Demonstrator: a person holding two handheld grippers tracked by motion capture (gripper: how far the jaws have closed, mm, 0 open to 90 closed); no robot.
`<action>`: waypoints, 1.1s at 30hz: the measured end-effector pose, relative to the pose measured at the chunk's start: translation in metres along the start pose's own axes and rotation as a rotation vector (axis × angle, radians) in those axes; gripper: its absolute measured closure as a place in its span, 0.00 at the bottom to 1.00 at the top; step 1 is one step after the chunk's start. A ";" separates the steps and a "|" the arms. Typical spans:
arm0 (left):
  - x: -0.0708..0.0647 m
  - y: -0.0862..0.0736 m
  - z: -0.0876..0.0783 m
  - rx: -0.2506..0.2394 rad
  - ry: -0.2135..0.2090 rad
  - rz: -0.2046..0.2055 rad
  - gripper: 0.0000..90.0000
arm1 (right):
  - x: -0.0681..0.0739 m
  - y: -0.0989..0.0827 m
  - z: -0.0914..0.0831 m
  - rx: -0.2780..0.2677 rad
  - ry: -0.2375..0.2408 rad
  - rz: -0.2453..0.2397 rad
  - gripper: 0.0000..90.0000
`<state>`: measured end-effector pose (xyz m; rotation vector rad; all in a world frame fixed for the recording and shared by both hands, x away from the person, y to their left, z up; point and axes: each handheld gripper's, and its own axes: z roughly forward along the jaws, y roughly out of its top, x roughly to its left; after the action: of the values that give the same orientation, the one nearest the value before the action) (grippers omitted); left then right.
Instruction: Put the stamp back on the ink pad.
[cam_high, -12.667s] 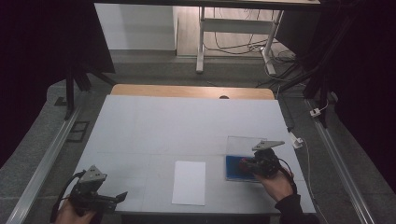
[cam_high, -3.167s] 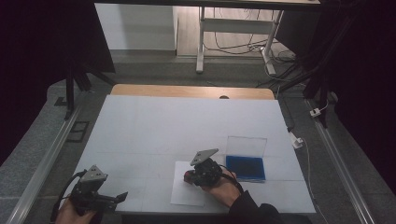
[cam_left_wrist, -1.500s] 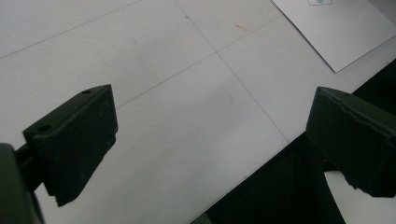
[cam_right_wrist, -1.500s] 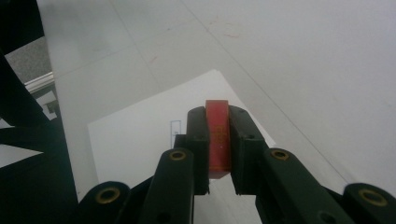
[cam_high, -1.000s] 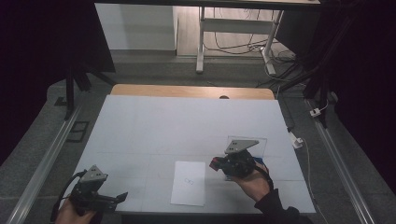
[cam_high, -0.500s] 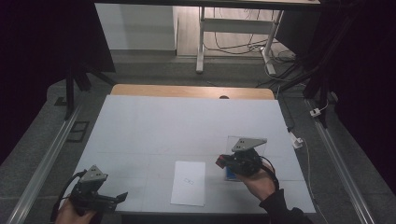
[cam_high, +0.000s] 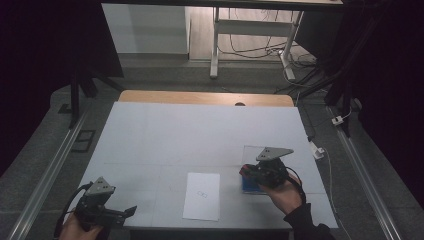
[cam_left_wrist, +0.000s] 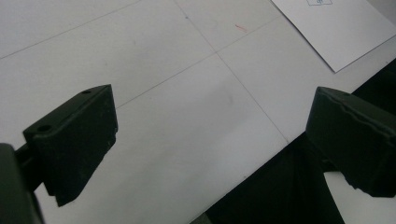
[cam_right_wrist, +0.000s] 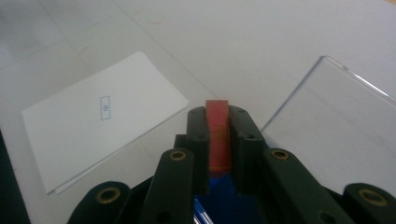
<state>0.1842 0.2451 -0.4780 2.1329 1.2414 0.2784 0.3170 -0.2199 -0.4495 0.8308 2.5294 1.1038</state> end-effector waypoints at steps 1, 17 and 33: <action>0.000 0.000 0.000 0.000 0.000 0.000 0.03 | -0.001 -0.001 -0.001 -0.002 -0.005 0.006 0.89; 0.000 0.000 0.000 0.000 -0.001 -0.001 0.03 | -0.016 -0.014 -0.011 0.015 -0.060 0.039 0.89; 0.000 0.000 0.000 0.001 -0.001 0.000 0.03 | -0.033 -0.027 -0.022 0.030 -0.112 0.086 0.89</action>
<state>0.1844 0.2450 -0.4780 2.1336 1.2414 0.2767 0.3231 -0.2674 -0.4539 0.9883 2.4442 1.0174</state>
